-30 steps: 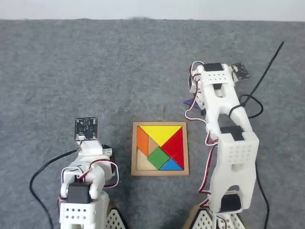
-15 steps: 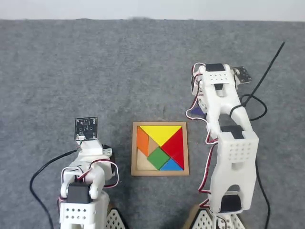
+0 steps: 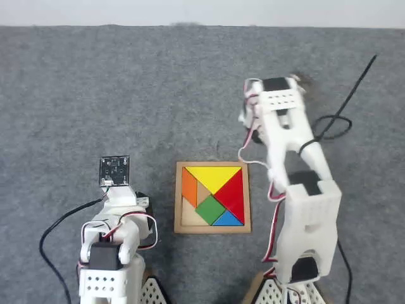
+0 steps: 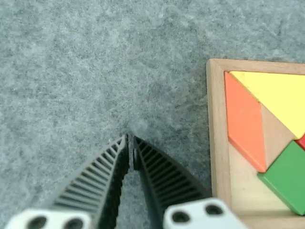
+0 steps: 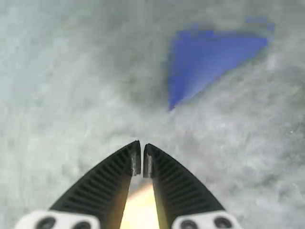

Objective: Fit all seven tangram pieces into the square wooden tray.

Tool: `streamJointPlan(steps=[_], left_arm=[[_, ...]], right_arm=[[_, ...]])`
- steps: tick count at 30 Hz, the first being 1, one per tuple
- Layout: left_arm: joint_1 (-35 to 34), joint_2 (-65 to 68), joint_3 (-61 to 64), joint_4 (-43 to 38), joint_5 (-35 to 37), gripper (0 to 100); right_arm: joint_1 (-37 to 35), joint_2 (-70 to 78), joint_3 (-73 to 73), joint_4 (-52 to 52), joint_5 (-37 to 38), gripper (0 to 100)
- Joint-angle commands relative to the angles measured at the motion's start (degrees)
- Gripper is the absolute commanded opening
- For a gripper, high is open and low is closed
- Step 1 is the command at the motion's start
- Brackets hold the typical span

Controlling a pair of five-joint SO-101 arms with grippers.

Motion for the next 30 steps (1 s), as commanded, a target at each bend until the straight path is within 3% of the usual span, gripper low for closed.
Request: streamJointPlan(steps=[1,8,17,20,25,30], left_arm=[[-0.35,-1.14,-0.66,0.09,-0.53,1],[-0.35,-1.14,-0.66,0.09,-0.53,1],[-0.35,-1.14,-0.66,0.09,-0.53,1],[-0.35,-1.14,-0.66,0.09,-0.53,1],[-0.35,-1.14,-0.66,0.09,-0.53,1],[-0.35,-1.14,-0.66,0.09,-0.53,1]], right_arm=[[-5.05,-6.46,-0.97,4.26,7.03,0.6],[-10.77,-6.81,-0.88,7.78,11.87,0.6],[4.44,-6.2,-0.88,-6.9,4.48,1.3],[6.55,-5.14,-0.88,-9.89,4.4,9.5],[7.96,1.54,-1.05,-14.11,4.4,33.3],[8.84,7.16,-1.14,-15.52,4.31,35.0]])
